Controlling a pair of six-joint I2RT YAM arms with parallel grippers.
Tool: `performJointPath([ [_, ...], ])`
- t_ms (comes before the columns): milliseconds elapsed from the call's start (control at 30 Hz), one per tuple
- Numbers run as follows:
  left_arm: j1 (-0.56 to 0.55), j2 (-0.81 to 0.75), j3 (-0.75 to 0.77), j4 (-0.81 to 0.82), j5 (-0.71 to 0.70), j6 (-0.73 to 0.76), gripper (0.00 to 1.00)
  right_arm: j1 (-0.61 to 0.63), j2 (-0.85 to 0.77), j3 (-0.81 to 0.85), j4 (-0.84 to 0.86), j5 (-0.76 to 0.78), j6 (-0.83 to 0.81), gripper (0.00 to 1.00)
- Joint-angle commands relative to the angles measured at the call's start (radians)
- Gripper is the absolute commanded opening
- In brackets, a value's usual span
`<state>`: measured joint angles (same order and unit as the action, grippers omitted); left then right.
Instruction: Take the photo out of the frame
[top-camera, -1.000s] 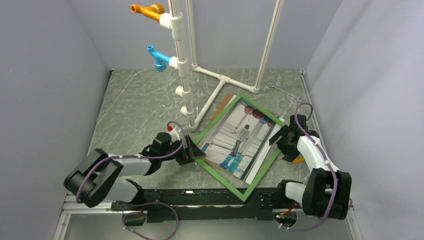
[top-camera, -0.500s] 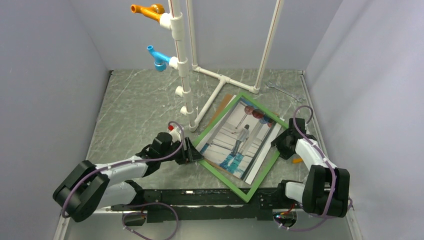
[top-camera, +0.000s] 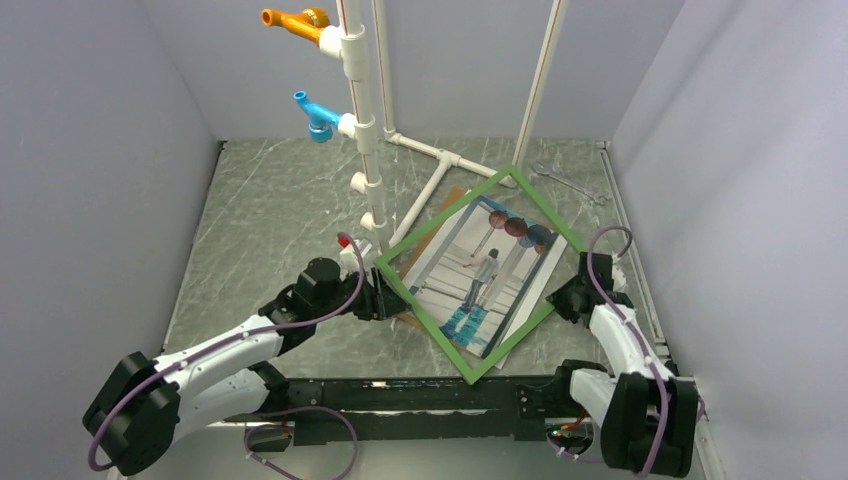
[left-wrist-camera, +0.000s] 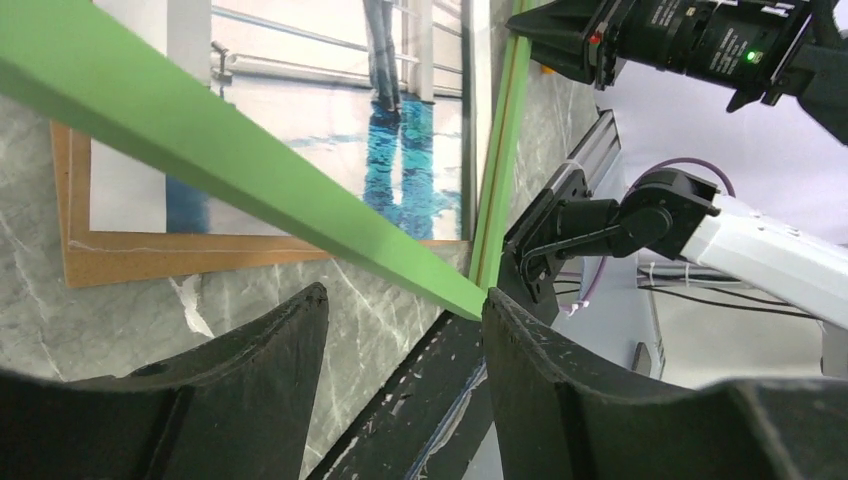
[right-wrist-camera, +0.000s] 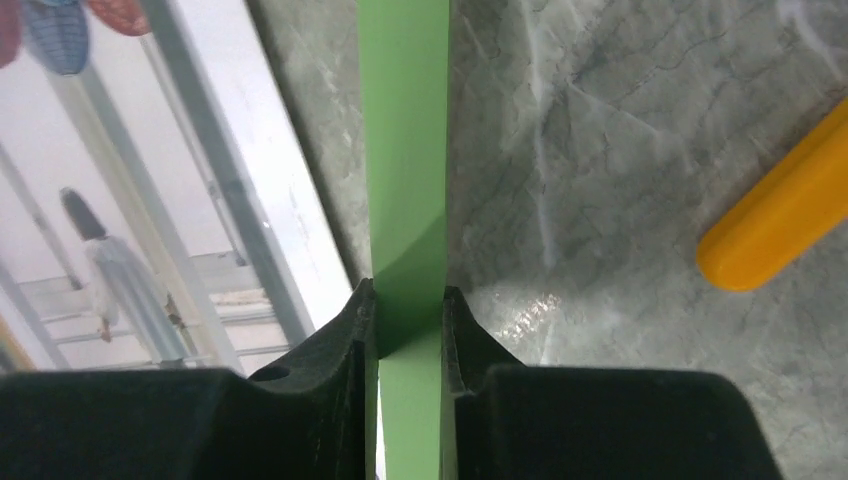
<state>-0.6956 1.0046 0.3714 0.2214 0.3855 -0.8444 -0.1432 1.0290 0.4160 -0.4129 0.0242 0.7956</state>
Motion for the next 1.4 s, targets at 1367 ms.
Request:
performJointPath([
  [1367, -0.016, 0.044, 0.701, -0.479, 0.096, 0.41, 0.76, 0.003, -0.664, 0.15, 0.214, -0.471, -0.259, 0.0],
])
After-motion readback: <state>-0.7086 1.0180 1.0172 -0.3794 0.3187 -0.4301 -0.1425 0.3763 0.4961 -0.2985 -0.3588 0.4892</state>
